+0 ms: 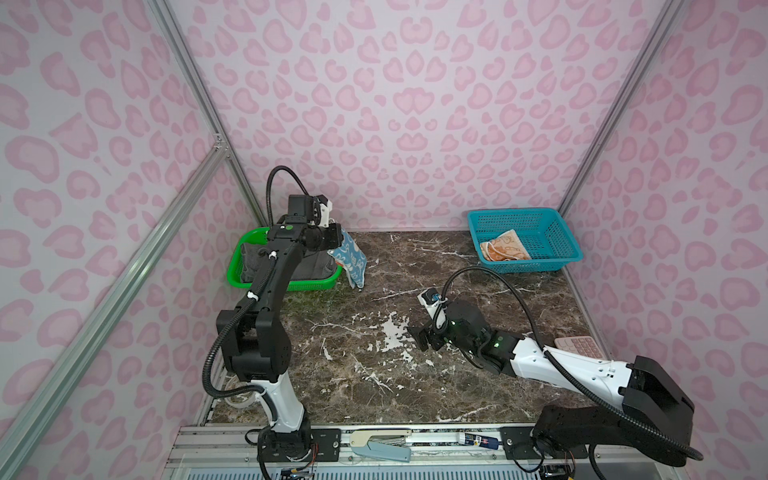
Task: Fold and stack the towels
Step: 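Carry the blue towel to the green basket with left gripper while right draws back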
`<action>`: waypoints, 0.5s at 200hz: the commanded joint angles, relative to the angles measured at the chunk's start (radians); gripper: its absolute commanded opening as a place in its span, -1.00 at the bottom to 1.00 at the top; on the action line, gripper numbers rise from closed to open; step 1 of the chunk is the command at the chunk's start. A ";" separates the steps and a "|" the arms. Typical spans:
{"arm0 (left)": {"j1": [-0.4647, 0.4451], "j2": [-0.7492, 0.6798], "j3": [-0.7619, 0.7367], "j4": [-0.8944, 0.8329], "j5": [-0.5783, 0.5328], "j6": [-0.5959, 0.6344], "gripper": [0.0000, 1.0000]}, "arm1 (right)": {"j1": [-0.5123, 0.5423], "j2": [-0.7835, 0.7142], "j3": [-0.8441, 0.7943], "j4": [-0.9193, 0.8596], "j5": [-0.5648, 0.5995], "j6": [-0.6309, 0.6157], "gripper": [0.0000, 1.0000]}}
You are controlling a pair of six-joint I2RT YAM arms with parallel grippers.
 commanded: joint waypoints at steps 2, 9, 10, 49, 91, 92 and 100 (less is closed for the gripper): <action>0.066 0.052 0.080 -0.057 0.019 0.068 -0.93 | 0.000 0.016 0.013 -0.006 -0.006 0.002 0.97; 0.091 0.069 0.105 -0.062 0.022 0.075 -0.93 | 0.002 0.021 0.018 -0.006 -0.006 0.002 0.97; 0.094 0.071 0.108 -0.063 0.022 0.075 -0.93 | 0.002 0.022 0.018 -0.006 -0.007 0.002 0.97; 0.232 0.160 0.206 -0.071 0.033 0.082 -0.93 | 0.000 0.037 0.032 0.006 -0.012 0.017 0.97; 0.339 0.261 0.240 -0.078 0.059 0.077 -0.93 | 0.000 0.045 0.042 0.002 -0.010 0.021 0.97; 0.340 0.262 0.240 -0.078 0.058 0.077 -0.93 | 0.000 0.047 0.043 0.003 -0.010 0.022 0.97; 0.350 0.276 0.239 -0.078 0.055 0.078 -0.93 | 0.001 0.050 0.045 0.000 -0.012 0.022 0.97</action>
